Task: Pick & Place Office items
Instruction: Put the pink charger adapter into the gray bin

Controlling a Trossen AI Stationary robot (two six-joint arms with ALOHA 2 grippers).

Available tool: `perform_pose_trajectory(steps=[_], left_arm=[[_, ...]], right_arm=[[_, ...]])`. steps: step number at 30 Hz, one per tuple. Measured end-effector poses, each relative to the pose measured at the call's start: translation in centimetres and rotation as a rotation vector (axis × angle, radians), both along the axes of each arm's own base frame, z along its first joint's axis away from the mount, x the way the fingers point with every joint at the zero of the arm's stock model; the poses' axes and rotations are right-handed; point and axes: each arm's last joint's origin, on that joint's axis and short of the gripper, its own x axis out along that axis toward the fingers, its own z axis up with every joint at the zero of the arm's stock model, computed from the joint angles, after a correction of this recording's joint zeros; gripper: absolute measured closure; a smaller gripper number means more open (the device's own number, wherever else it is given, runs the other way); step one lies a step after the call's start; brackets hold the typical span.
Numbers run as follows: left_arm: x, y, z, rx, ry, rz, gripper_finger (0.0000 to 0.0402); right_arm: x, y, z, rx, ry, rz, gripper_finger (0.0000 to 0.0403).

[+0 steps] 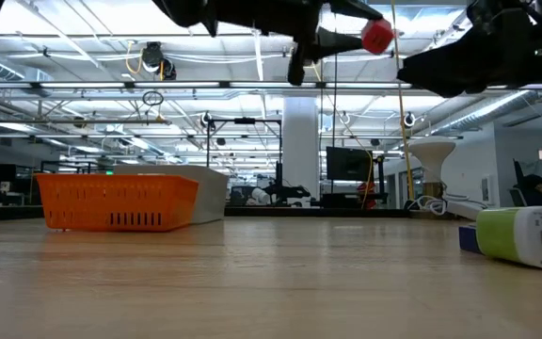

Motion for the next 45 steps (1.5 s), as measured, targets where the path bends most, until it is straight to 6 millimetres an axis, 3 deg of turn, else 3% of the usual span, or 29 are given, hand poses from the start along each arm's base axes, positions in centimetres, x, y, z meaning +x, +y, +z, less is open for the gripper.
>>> perform_pose_trajectory(steps=[5, 9, 17, 24, 37, 45], left_arm=[[-1.7, -0.9, 2.0, 0.063, -0.032, 0.015, 0.0256], [-4.4, -1.5, 2.9, 0.122, -0.04, 0.068, 0.0256], [-10.3, -1.2, 0.4, 0.118, -0.023, 0.223, 0.0252], [-13.9, -0.6, -1.8, 0.086, -0.018, 0.331, 0.025], [-15.6, 0.6, -4.0, 0.052, 0.041, 0.476, 0.0252], [-17.1, 2.6, -7.1, -0.038, 0.112, 0.582, 0.0256]], right_arm=[[-0.8, 0.0, 0.4, 0.051, -0.013, 0.073, 0.0167], [-1.3, 0.0, 0.3, 0.099, 0.045, 0.105, 0.0173], [-2.4, 0.0, 1.1, 0.167, 0.127, 0.172, 0.0177], [-3.4, -0.2, 1.2, 0.169, 0.107, 0.175, 0.0178], [-4.0, -0.4, 0.2, 0.19, 0.109, 0.174, 0.0193], [-4.3, -0.4, 0.3, 0.197, 0.09, 0.176, 0.0195]])
